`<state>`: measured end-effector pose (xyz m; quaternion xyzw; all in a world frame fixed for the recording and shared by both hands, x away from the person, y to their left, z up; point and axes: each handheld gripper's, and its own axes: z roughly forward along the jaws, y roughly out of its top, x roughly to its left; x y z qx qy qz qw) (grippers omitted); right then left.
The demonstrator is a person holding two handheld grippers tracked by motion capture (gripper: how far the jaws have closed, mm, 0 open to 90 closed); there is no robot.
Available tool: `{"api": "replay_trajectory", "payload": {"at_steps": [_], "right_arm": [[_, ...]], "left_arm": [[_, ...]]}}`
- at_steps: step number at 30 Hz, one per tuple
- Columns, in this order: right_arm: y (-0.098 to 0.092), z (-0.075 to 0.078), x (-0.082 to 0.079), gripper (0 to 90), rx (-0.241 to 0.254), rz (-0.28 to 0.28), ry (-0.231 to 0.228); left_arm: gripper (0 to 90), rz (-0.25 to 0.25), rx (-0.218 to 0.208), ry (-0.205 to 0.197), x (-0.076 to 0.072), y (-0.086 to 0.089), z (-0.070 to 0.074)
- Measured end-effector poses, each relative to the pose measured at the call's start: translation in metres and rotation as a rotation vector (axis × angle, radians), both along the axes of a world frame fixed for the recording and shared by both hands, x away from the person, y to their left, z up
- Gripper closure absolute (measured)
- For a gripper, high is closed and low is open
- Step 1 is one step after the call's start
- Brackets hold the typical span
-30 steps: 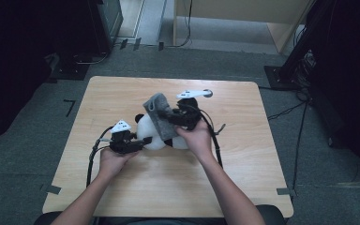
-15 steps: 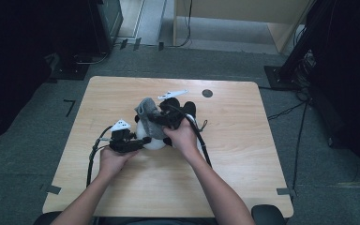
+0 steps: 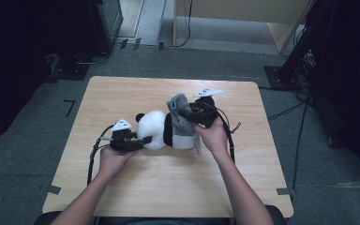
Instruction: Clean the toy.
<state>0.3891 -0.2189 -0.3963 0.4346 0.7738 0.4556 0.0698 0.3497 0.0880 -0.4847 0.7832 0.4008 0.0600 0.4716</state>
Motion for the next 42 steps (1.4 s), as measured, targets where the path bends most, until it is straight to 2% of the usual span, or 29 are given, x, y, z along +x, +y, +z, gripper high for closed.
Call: {"api": "replay_trajectory", "payload": {"at_steps": [7,17,21,24,27,30,33,35,38,42], "right_arm": [[-0.028,-0.008,-0.003,78.5,0.075,-0.039,0.005],[-0.052,-0.015,-0.005,78.6,0.107,-0.081,0.013],[-0.063,-0.023,-0.004,78.7,0.109,-0.113,0.022],[-0.070,-0.028,-0.002,78.9,0.032,-0.151,0.037],[-0.080,-0.028,-0.002,79.0,0.052,-0.164,0.031],[-0.084,-0.015,-0.007,79.0,0.093,-0.153,-0.013],[-0.077,0.005,-0.018,79.0,0.120,-0.110,-0.070],[-0.068,0.015,-0.025,79.0,0.143,-0.066,-0.089],[-0.053,0.020,-0.030,79.0,0.150,-0.005,-0.083],[-0.033,0.010,-0.029,78.8,0.100,0.041,-0.044]], "left_arm": [[51.5,-0.010,-0.002,0.001,0.001,0.001,0.000],[54.0,-0.022,-0.017,-0.009,0.002,0.002,0.000],[56.5,-0.028,-0.028,-0.005,0.003,0.003,0.000],[57.6,-0.031,-0.048,0.003,0.003,0.005,0.001],[58.0,-0.036,-0.056,0.006,0.003,0.007,0.004],[58.0,-0.042,-0.060,0.017,0.000,0.010,0.010],[57.4,-0.053,-0.054,0.024,-0.007,0.013,0.015],[56.9,-0.058,-0.052,0.018,-0.011,0.013,0.015],[54.8,-0.064,-0.051,0.020,-0.010,0.011,0.011],[53.1,-0.054,-0.046,0.018,-0.008,0.011,0.006]]}}
